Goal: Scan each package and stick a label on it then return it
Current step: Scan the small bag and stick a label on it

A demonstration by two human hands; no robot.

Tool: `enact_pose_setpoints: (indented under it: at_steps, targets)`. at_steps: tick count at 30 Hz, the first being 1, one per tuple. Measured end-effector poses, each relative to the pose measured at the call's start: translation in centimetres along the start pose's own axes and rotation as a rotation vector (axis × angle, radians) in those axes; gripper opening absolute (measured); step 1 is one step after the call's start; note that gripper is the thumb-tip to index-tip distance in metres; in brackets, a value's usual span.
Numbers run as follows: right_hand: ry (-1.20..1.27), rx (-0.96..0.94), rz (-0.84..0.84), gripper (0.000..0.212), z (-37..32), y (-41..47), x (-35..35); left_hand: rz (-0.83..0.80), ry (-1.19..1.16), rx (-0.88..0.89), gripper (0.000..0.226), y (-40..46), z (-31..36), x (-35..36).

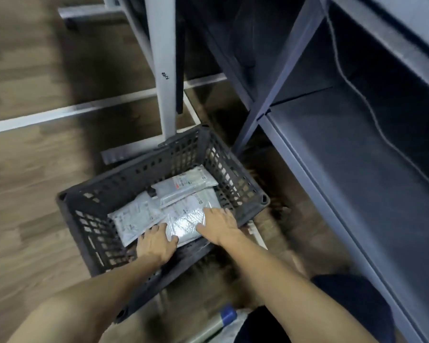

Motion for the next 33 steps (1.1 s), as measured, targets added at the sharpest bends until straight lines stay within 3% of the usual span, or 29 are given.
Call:
enact_pose_setpoints:
  at_steps: [6, 16, 22, 29, 33]
  targets:
    - [-0.022, -0.002, -0.098, 0.055, -1.0, 3.3, 2.3, -0.037, -0.054, -0.063, 0.057, 2.4, -2.8, 2.9]
    - [-0.006, 0.002, -0.127, 0.052, -1.6, 6.7, 4.2, -0.017, -0.139, -0.201, 0.046, 7.2, -7.5, 4.7]
    - [0.072, 0.013, -0.143, 0.053, -1.5, 7.6, 5.0, 0.004, -0.386, -0.386, 0.055, 9.7, -10.5, 5.4]
    - [0.114, 0.02, -0.128, 0.053, -1.9, 8.5, 5.4, 0.168, -0.95, -0.677, 0.071, 10.9, -12.3, 5.7]
    - [0.141, 0.006, -0.123, 0.054, -2.2, 8.5, 5.4, 0.146, -1.057, -0.767, 0.078, 11.2, -13.0, 6.5]
Point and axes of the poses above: each hand's wrist, its own y-axis towards the middle knuckle, its own x-axis out of the palm, z = x × y, the point moved 6 cm from there along y, towards the middle knuckle, and after that the axes turned 8 degrees about -z, right-handed, at the moved point
